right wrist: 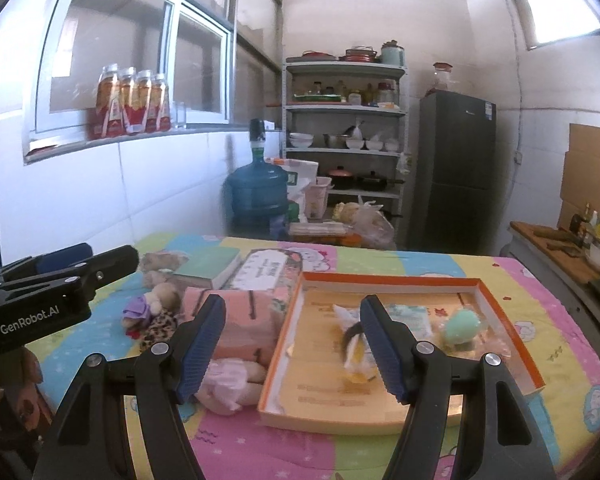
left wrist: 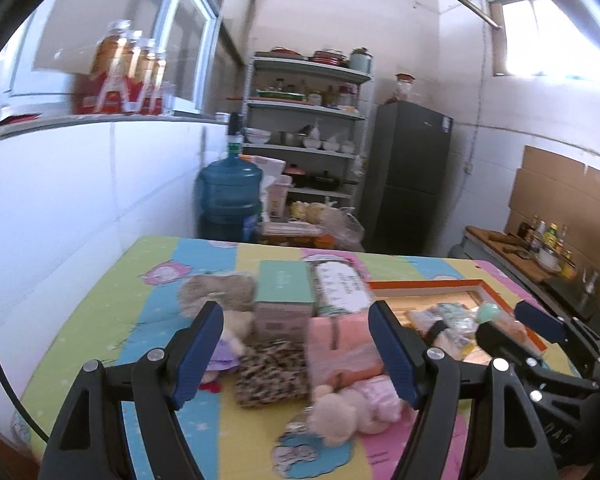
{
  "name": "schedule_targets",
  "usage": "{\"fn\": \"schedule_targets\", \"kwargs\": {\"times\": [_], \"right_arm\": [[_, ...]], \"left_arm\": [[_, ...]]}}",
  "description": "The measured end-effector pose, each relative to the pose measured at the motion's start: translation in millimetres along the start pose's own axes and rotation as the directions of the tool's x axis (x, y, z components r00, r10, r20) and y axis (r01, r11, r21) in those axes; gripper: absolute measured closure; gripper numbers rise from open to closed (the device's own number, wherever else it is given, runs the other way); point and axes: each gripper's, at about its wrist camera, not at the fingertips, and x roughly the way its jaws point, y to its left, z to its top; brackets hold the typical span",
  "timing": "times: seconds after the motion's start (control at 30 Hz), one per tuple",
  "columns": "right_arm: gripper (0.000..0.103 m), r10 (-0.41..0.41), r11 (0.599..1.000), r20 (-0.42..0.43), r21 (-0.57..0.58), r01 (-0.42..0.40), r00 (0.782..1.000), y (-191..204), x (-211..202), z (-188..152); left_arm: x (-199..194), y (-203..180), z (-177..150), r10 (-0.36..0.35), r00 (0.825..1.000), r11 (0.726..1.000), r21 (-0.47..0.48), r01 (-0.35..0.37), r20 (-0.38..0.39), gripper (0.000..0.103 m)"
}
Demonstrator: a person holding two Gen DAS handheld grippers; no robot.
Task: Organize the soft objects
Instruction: 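Move both grippers back from the box toward the teddy bears on the quilt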
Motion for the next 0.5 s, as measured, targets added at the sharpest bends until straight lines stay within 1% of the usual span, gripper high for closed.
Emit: {"fn": "schedule_targets", "kwargs": {"times": [0.23, 0.37, 0.5], "right_arm": [[0.032, 0.034, 0.999, -0.005, -0.015, -0.034, 0.999, 20.6, 7.1, -4.1], [0.032, 0.07, 0.997, -0.011, -0.021, -0.071, 0.997, 32.4, 12.8, -9.5], [0.032, 0.12, 0.991, -0.031, -0.05, -0.122, 0.992, 49.3, 19.4, -19.9]], "left_arm": [[-8.8, 35.8, -13.6, 0.051, 0.999, 0.998, -0.031, -0.05, 0.02, 0.028], [-9.1, 51.3, -21.6, 0.086, 0.996, 0.996, -0.037, -0.085, 0.01, 0.028], [-6.4, 65.7, -27.6, 0.106, 0.994, 0.993, -0.055, -0.106, -0.009, 0.028]]}}
